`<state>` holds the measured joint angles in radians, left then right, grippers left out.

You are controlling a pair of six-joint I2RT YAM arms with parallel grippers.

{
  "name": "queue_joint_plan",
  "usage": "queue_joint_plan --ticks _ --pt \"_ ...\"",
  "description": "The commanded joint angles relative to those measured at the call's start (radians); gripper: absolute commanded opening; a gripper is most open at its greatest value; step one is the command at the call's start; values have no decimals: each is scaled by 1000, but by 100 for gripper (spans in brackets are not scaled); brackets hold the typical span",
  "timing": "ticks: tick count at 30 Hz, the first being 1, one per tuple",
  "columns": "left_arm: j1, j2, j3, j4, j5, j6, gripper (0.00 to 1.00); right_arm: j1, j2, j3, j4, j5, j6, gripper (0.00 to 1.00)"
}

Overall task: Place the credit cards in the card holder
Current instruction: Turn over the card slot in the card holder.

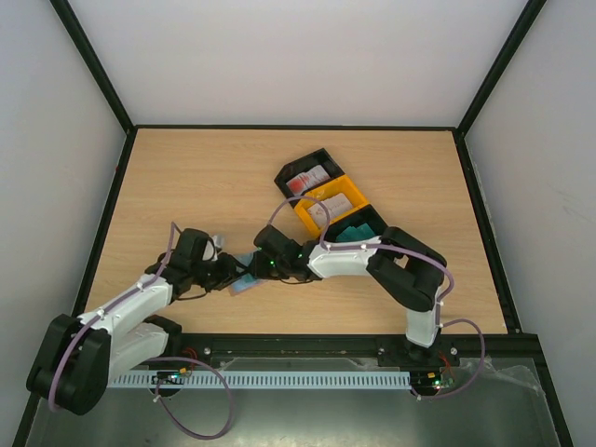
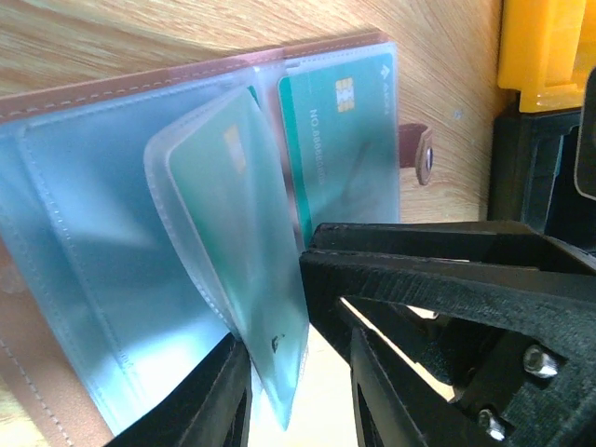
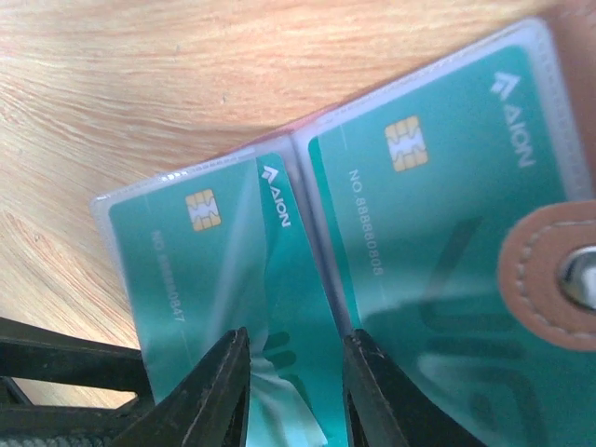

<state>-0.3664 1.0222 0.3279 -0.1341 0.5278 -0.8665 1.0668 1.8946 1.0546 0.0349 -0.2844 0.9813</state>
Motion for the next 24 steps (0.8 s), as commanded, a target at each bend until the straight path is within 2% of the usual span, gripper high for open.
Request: queue_joint_plan --ticks 1,16,20,24 --pt "-6 13 11 35 35 9 32 5 -68 -10 -37 90 9 29" --pt "-6 81 55 79 57 16 35 6 -256 -69 -107 338 35 36" --pt "-6 96 69 77 51 21 37 3 -258 -74 -123 322 6 38" --pt "-6 111 73 88 54 21 37 2 -224 -66 -146 287 2 34"
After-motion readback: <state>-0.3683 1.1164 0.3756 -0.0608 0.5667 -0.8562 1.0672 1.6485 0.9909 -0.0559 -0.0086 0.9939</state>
